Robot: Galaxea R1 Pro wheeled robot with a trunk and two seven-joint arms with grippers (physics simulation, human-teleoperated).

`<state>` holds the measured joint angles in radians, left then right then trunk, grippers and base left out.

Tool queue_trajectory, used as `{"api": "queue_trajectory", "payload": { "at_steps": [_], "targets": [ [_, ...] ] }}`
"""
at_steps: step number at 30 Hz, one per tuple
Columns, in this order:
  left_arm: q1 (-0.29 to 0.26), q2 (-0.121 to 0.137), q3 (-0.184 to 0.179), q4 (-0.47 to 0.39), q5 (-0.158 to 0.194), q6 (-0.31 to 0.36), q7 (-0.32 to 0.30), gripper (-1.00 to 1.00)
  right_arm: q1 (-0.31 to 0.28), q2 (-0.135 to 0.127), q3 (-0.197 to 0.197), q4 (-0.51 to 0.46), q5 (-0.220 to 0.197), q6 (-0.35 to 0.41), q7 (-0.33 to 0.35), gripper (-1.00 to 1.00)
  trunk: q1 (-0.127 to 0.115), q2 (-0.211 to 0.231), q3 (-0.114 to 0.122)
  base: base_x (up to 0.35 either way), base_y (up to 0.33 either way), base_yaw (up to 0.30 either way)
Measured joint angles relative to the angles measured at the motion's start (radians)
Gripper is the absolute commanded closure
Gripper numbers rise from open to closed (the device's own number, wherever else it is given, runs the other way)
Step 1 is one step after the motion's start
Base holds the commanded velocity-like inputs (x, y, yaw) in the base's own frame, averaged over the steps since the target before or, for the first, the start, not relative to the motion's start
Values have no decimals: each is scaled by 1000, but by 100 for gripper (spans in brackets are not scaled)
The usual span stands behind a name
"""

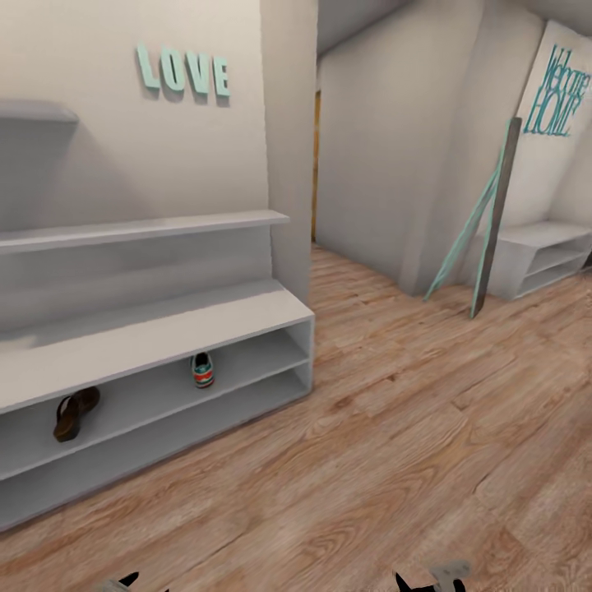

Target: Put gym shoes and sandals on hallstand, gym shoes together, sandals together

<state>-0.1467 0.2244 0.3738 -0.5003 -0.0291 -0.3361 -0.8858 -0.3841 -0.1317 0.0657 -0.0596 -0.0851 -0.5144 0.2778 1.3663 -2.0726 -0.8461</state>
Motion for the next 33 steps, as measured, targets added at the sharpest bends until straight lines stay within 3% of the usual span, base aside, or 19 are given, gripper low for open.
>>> {"api": "queue_trajectory", "payload": {
  "at_steps": [21,33],
  "targets": [
    [0,0,0,-1,0,0,0,-100,0,0,0,0,0,0,0,-100,0,0,0,7,0,-268],
    [0,0,0,0,0,0,13,-100,0,0,0,0,0,0,0,-100,0,0,0,219,-87,-268]
  ]
}}
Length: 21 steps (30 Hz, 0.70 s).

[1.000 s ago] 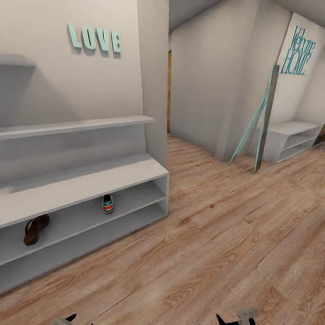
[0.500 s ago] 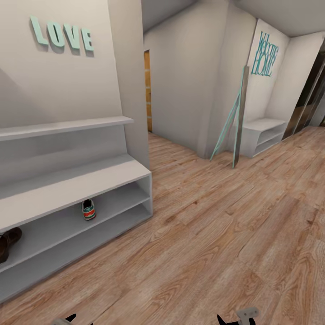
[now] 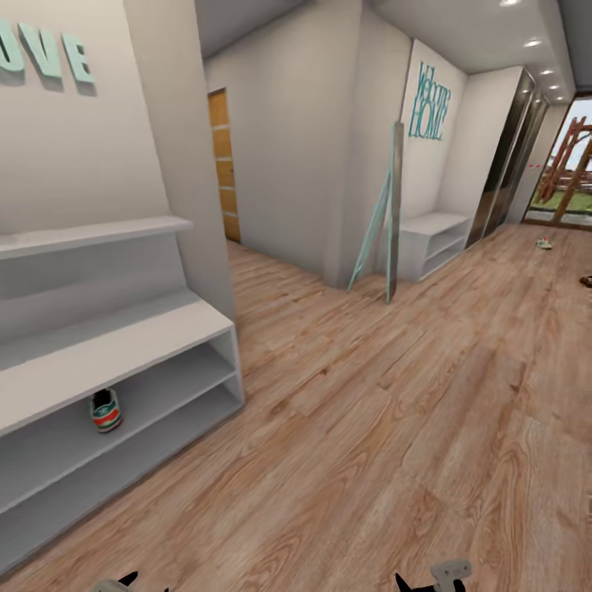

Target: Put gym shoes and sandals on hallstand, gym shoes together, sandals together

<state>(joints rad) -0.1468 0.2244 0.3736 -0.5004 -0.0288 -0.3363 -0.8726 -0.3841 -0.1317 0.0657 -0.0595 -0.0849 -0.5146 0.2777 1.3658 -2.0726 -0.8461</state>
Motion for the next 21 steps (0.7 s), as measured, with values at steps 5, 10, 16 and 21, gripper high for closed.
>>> {"api": "queue_trajectory", "payload": {
  "at_steps": [5,10,16,21],
  "targets": [
    [0,0,0,0,2,0,32,-100,0,0,0,0,0,0,0,-100,0,0,0,269,-139,-268],
    [0,-1,-1,0,3,0,55,-100,0,0,0,0,0,0,0,-100,0,0,0,280,-138,-268],
    [0,-1,-3,0,1,0,58,-100,0,0,0,0,0,0,0,-100,0,0,0,301,-107,-268],
    [0,-5,-3,0,0,0,59,-100,0,0,0,0,0,0,0,-100,0,0,0,312,-85,-268]
  ]
}}
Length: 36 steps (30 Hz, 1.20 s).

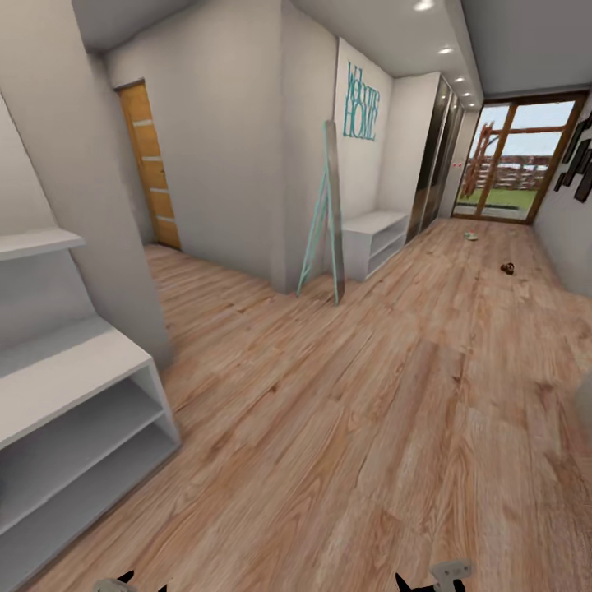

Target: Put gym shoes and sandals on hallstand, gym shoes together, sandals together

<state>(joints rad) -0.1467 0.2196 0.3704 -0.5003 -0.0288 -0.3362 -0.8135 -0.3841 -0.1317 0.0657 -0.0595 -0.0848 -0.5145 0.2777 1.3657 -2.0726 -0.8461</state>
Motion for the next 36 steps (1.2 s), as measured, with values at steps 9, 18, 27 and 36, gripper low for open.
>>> {"api": "queue_trajectory", "payload": {
  "at_steps": [9,18,27,36],
  "targets": [
    [0,-4,0,0,-1,0,0,-100,0,0,0,0,0,0,0,-100,0,0,0,317,-35,-268],
    [0,-4,0,0,0,0,0,-100,0,0,0,0,0,0,0,-100,0,0,0,329,-3,-268],
    [0,-4,1,0,1,0,0,-100,0,0,0,0,0,0,0,-100,0,0,0,334,0,-268],
    [0,-4,2,0,1,0,1,-100,0,0,0,0,0,0,0,-100,0,0,0,335,0,-268]
  ]
}}
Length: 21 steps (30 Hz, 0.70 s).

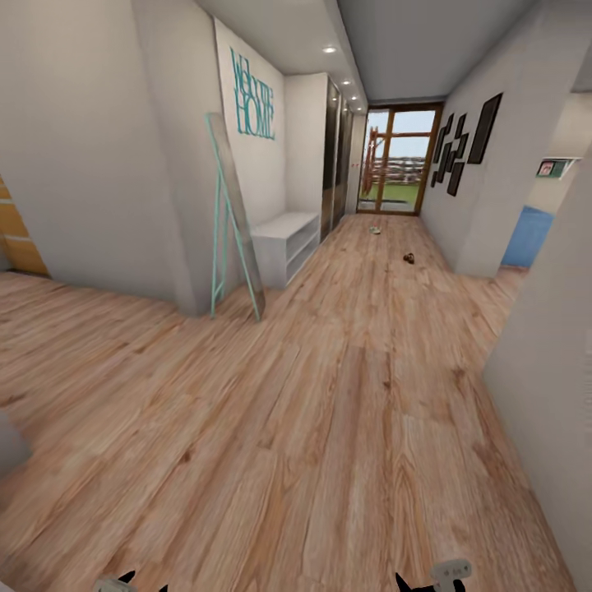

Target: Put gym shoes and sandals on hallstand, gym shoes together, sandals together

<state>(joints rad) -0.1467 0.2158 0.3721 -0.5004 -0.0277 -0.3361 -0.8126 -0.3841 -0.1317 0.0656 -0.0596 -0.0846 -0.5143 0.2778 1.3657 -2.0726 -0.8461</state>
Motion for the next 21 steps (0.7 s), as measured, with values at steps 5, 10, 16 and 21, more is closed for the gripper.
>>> {"api": "queue_trajectory", "payload": {
  "at_steps": [5,10,16,21],
  "targets": [
    [0,1,0,0,0,0,0,-100,0,0,0,0,0,0,0,-100,0,0,0,335,0,-268],
    [0,1,1,0,0,0,0,-100,0,0,0,0,0,0,-1,-100,0,0,0,336,0,-268],
    [0,1,1,0,1,0,0,-100,0,0,0,0,0,0,-1,-100,0,0,0,336,0,-264],
    [0,1,2,0,1,0,0,-100,0,2,1,1,0,0,-1,-100,0,0,0,335,0,-179]
  ]
}}
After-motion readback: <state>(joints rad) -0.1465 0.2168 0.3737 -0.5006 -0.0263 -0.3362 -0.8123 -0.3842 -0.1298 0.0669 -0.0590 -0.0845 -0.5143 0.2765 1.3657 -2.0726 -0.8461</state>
